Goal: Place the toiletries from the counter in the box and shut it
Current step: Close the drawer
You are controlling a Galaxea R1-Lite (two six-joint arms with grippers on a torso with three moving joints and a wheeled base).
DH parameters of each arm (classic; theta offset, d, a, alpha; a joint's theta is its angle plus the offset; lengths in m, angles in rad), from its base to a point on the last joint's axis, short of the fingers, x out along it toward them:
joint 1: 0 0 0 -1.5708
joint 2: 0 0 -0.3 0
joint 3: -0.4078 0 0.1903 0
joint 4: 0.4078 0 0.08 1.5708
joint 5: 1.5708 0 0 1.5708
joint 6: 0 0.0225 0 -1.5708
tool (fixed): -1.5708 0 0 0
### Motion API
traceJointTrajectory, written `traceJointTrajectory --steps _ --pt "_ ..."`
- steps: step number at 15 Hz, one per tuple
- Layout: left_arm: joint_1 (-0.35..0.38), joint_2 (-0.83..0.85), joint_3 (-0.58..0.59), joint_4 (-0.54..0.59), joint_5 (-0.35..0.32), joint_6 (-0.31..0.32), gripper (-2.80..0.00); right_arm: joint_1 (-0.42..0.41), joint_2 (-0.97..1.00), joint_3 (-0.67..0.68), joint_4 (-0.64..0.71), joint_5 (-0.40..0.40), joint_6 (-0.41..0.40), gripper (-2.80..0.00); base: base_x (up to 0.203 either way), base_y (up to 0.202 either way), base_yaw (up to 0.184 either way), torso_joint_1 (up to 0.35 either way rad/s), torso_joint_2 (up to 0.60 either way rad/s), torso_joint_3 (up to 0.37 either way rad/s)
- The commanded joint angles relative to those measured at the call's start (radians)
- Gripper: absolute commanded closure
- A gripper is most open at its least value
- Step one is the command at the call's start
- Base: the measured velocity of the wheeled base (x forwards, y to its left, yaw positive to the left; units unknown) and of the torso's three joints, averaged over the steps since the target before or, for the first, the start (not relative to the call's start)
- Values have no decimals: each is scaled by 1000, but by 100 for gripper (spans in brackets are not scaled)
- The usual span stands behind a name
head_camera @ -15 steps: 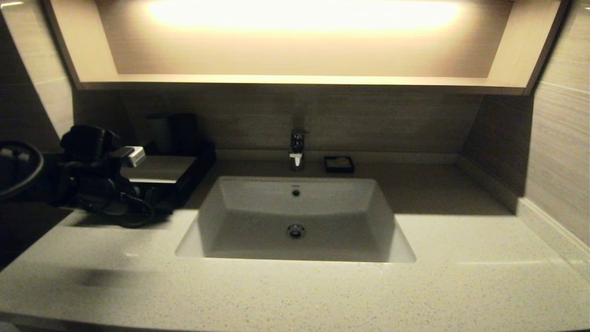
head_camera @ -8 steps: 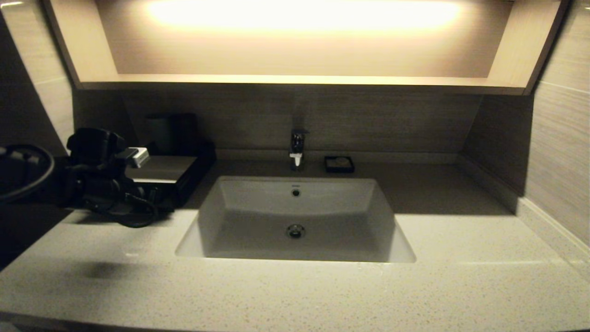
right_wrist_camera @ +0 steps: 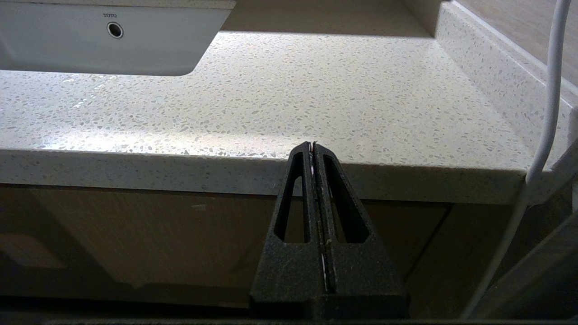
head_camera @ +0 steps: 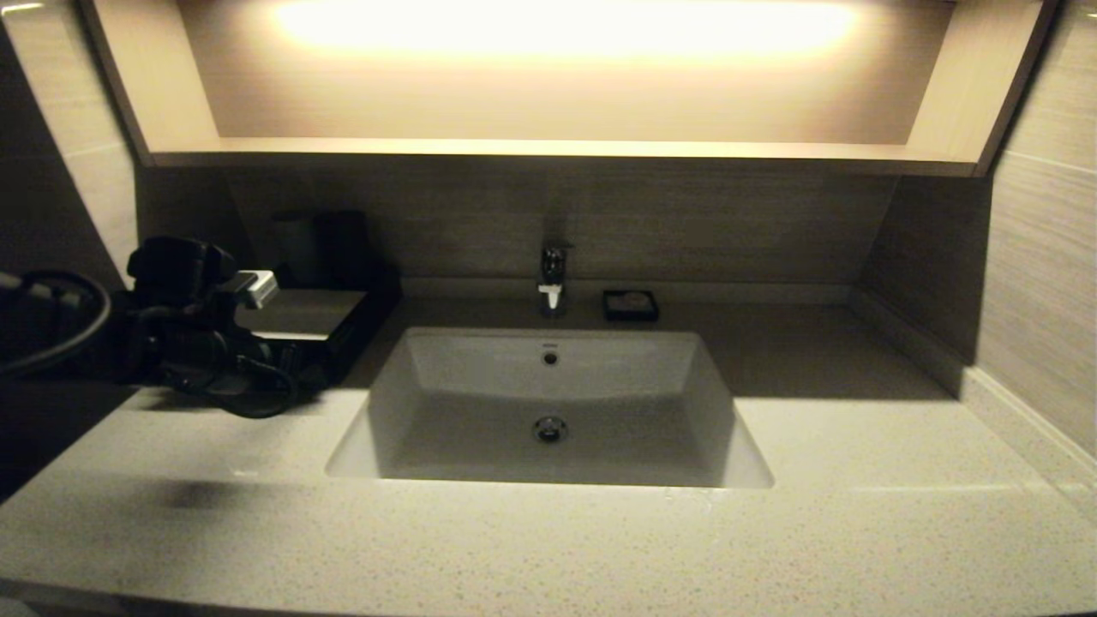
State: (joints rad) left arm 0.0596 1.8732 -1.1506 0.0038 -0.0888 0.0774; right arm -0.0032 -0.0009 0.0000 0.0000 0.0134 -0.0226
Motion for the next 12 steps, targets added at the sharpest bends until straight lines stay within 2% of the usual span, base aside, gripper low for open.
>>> traceJointTrajectory --steps 1,12 --pt "2 5 2 -13 0 1 0 0 1 2 0 0 0 0 0 0 0 0 0 0" --pt "1 15 19 -77 0 -19 0 0 0 2 0 0 0 0 0 0 0 0 0 0"
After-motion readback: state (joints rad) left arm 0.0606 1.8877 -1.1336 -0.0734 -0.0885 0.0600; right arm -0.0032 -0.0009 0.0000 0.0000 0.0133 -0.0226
